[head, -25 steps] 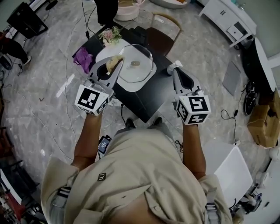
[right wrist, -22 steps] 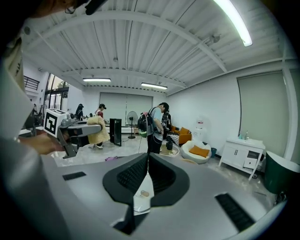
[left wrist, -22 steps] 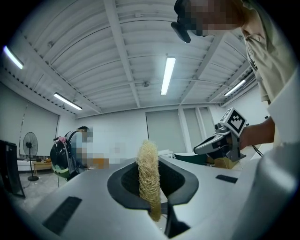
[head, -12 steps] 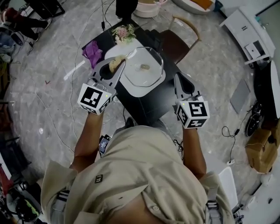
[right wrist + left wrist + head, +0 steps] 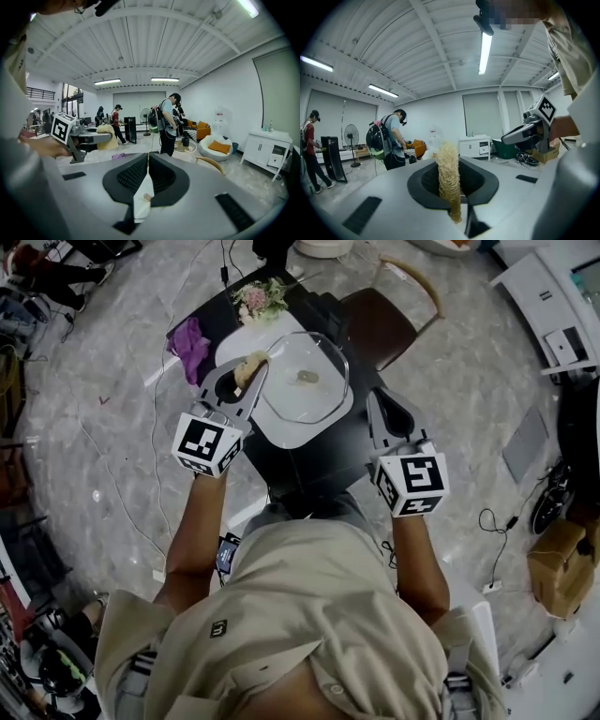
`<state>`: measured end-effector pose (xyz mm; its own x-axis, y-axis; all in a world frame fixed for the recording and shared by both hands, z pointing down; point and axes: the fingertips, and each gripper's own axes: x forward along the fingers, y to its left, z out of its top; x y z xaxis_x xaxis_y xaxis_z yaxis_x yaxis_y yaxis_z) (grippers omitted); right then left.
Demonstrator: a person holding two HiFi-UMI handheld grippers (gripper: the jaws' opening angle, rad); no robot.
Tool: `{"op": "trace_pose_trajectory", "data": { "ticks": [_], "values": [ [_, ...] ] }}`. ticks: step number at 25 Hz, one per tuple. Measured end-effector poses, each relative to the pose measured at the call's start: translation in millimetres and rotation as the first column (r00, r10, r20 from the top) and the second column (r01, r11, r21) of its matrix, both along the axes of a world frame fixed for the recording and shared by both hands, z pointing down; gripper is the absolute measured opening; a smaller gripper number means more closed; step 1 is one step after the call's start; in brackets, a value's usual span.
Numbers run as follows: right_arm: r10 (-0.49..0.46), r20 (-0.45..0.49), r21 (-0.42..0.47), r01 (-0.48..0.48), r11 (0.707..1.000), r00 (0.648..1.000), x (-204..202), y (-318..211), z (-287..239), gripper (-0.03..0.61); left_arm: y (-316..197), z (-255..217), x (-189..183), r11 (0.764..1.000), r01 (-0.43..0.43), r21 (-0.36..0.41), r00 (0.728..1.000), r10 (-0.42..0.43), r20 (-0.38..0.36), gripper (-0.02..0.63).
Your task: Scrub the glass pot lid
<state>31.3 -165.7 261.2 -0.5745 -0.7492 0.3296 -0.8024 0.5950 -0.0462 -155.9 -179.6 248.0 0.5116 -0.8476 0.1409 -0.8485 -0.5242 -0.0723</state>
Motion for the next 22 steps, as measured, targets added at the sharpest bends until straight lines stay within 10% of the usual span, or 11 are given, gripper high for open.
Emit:
{"op": "trace_pose_trajectory", "data": {
  "ticks": [22],
  "values": [
    [-0.075,-0.026,-0.183,0.069,0.981,0.997,-10,-55,134,0.026,-149,245,33,0.958,0.081,-0.274,0.997,-0.078,0.021,0.049]
  ]
}}
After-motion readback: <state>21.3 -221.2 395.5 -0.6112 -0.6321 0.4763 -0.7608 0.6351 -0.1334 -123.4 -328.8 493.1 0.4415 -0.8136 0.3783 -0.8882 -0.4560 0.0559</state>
